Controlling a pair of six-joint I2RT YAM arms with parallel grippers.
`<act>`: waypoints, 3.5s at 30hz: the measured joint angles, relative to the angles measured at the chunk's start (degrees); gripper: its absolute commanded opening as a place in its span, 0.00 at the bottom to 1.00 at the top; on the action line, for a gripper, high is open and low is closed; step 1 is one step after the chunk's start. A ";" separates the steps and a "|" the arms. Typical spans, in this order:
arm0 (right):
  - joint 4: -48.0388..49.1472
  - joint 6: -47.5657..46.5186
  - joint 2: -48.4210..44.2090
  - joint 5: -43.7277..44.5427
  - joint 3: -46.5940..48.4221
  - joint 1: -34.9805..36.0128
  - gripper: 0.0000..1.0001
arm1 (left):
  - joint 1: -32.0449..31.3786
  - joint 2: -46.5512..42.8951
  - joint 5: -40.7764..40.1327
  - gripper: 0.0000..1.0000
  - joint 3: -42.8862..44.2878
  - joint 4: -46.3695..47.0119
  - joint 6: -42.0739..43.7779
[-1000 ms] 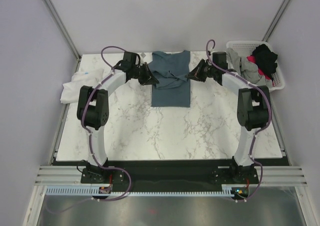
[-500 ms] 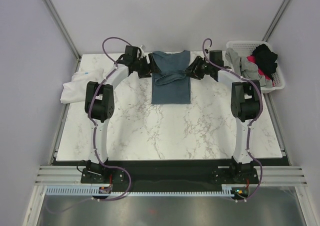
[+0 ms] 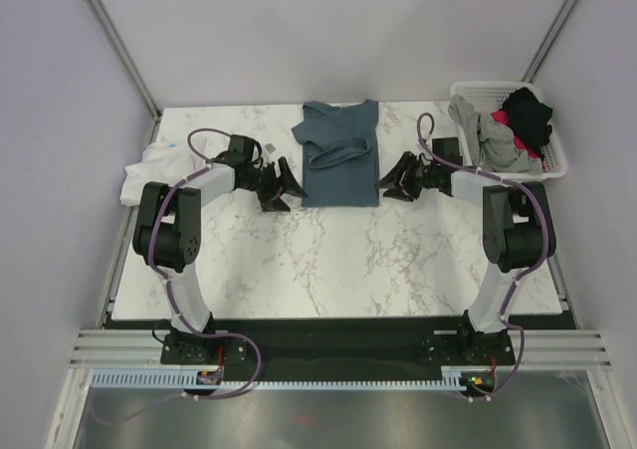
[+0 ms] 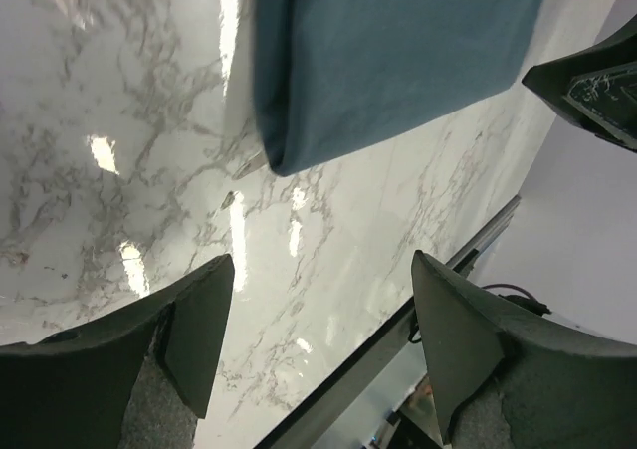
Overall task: Fold and stack the t-shirts
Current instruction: Fold the tshirt
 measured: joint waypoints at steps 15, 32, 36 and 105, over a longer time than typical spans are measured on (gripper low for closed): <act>0.26 1.01 2.95 -0.39 -5.42 2.45 0.53 | -0.37 7.19 4.31 0.78 -0.04 2.62 -5.07; 1.38 0.83 8.59 -1.22 -0.79 2.84 0.00 | -1.70 13.79 5.49 0.62 7.06 6.12 -6.51; 1.33 0.46 8.50 -0.72 -0.79 2.84 0.00 | -1.70 13.11 5.29 0.62 6.01 6.91 -6.54; -6.64 -1.09 -24.35 -1.27 -14.38 2.84 0.00 | -8.87 -17.29 -0.79 0.02 -7.13 -6.78 -5.70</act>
